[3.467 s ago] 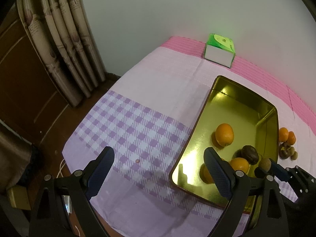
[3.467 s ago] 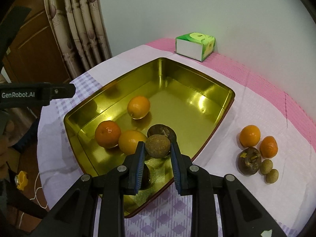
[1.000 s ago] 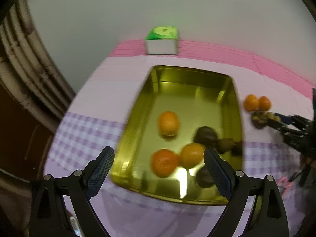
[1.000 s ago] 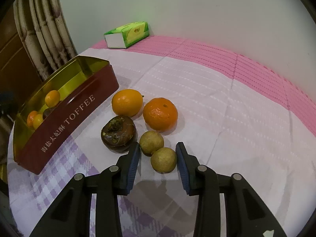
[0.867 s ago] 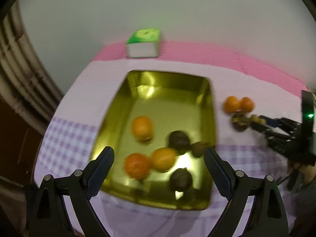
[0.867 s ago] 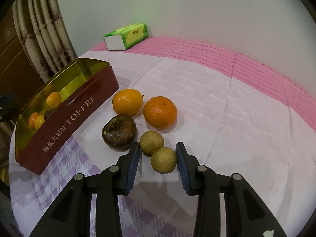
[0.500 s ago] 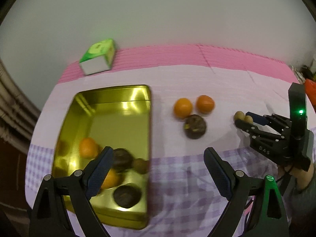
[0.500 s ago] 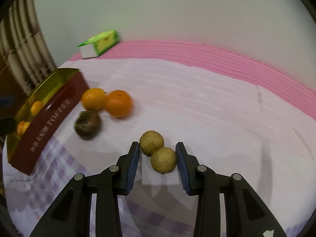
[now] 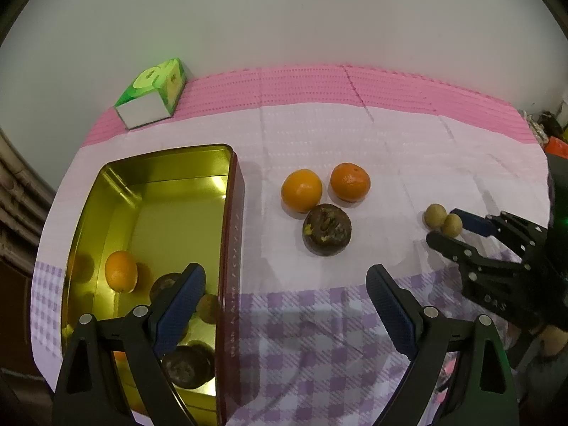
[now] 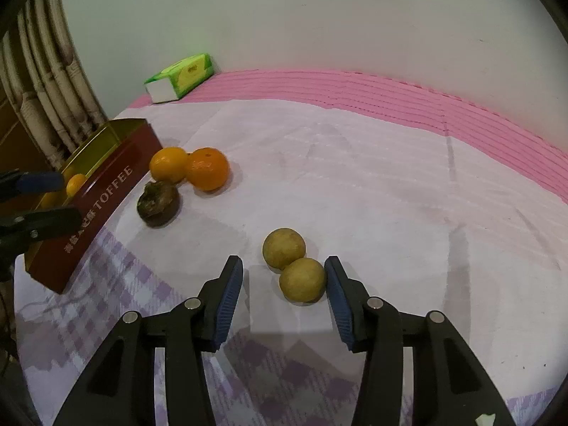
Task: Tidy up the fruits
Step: 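Grasp two olive-green fruits with the right tool while the left tool grasps a dark brown fruit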
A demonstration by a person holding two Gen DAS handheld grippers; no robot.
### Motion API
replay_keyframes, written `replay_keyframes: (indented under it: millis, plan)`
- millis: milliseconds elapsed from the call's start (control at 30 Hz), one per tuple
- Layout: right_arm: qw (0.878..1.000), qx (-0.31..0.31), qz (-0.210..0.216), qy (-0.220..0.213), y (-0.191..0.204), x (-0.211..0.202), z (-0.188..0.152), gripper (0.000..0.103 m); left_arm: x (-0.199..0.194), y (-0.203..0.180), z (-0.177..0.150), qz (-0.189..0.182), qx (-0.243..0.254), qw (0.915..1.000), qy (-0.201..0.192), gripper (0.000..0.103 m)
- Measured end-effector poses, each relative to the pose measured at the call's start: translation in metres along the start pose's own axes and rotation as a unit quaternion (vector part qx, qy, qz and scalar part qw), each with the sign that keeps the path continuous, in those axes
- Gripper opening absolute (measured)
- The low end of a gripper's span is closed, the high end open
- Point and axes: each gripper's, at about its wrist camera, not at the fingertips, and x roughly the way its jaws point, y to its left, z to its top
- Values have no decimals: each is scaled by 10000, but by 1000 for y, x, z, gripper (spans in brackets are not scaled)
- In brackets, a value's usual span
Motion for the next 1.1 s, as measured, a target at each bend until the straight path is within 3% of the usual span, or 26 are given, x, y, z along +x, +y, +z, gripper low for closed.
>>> replay_keyframes:
  millis: [333,567,733,933,1100]
  plan:
    - [10000,-71,-10,-50,0,6,4,30,18,-15,8,-57,29,10000,54,92]
    - [9998,-144,58,-94,1,7,3,26,32,-20,10,-108,-128,9997,196,92]
    - [9997,-93,-175,-152,-6,1,-3,23,43,-25,14,-144,-204,9993,281,91]
    - [9991,127,-362,-206,-21,-5,-8,23,52,-32,18,-143,-121,9992,355,81]
    - [9989,182,-373,-213,-23,-5,-8,23,62,-32,22,-201,-102,9986,474,62]
